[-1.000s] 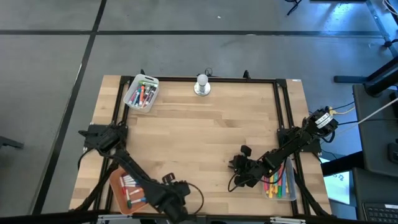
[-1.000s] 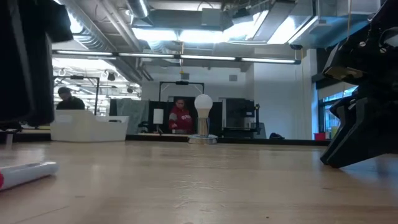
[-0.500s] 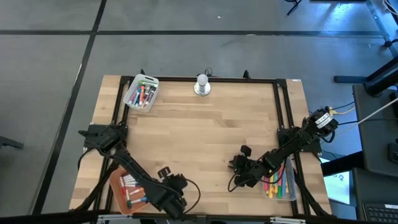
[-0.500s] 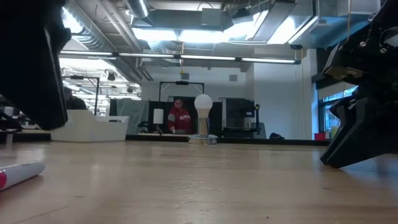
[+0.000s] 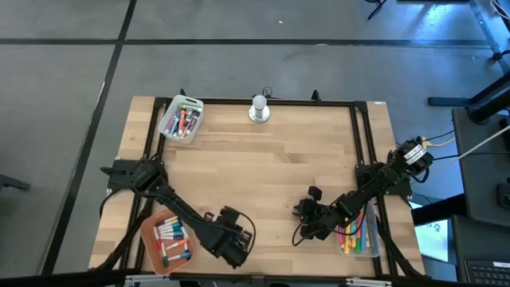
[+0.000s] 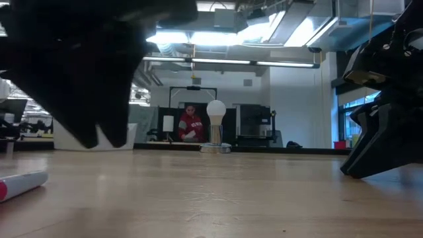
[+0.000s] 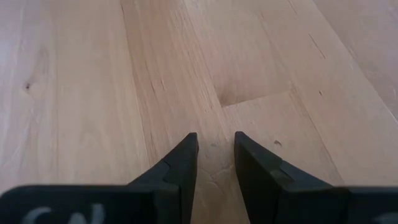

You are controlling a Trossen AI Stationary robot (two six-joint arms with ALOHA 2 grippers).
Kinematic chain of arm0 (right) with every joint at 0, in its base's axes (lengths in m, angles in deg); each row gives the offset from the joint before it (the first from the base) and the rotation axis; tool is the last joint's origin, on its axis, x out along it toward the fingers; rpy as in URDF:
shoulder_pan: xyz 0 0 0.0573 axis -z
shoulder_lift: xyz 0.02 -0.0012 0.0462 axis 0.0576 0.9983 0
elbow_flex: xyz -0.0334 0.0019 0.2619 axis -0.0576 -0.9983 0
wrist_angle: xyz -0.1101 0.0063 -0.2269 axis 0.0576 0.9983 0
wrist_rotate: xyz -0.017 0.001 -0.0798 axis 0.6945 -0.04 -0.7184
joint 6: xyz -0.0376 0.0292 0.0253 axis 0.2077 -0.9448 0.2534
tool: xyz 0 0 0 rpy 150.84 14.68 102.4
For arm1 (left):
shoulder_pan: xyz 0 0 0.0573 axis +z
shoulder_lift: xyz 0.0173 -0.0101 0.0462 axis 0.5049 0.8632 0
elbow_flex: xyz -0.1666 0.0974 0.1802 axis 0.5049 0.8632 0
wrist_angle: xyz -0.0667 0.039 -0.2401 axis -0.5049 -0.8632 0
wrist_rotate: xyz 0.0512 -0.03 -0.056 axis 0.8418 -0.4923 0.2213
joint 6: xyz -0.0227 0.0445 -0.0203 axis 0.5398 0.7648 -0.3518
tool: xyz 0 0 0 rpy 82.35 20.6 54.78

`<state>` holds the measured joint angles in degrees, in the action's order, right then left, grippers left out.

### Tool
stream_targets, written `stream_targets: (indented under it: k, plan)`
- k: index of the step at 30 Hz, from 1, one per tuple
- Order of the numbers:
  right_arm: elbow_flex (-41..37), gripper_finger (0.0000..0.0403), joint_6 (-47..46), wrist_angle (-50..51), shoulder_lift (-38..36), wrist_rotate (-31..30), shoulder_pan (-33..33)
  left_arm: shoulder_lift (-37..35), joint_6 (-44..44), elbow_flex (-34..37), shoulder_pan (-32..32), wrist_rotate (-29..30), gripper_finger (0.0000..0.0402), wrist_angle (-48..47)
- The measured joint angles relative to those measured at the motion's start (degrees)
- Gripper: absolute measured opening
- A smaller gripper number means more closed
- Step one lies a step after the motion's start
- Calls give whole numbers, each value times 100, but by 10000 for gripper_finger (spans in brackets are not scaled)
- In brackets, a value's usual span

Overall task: Pick & Place Markers
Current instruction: Put the red and white highlighter pen into the orange bin

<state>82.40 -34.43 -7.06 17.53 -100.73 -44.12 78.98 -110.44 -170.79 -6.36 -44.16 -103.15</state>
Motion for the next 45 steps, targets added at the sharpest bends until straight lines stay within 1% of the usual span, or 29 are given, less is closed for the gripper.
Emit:
stream_targets:
  k: [4,5,9,14,16,19,20,23,26,28,30,35,37,39,40,43,45]
  plan:
    - [2,107,0,19,0,2,0,52,-206,-1,-60,-284,143,-28]
    - [2,107,0,23,0,4,0,52,-221,1,-89,-254,143,-43]
    - [4,107,7,26,0,4,0,50,-461,1,-251,218,143,-19]
    - [4,107,24,23,0,-35,0,62,-944,1,-430,248,143,-10]
    - [4,107,27,19,0,-35,0,116,-1153,1,-480,189,143,31]
    - [4,107,7,16,0,-35,0,277,-1340,1,-501,-160,143,42]
    - [4,107,7,14,0,-35,0,348,-1353,0,-496,-309,143,54]
    - [2,107,9,9,0,-37,0,481,-1350,-34,-468,-519,143,9]
    - [2,107,9,2,0,-37,0,571,-1282,-32,-438,-601,142,18]
    - [2,107,9,-1,0,-38,0,577,-1105,-30,-414,-625,133,22]
    - [2,107,13,-1,0,-37,0,577,-942,-27,-384,-660,113,22]
    - [0,107,66,-9,0,-37,0,580,-395,-33,-344,-556,41,-8]
    - [0,107,81,-10,0,-38,0,546,20,-74,-343,-331,25,-231]
    - [0,107,83,-12,0,-38,0,489,338,-161,-332,-168,25,-640]
    - [0,107,84,-12,0,-38,0,457,421,-209,-315,-121,25,-996]
    - [0,107,87,-16,0,-39,0,174,515,-742,-342,246,30,-1694]
    - [0,107,77,-14,0,-39,0,34,509,-1144,-444,392,37,-2797]
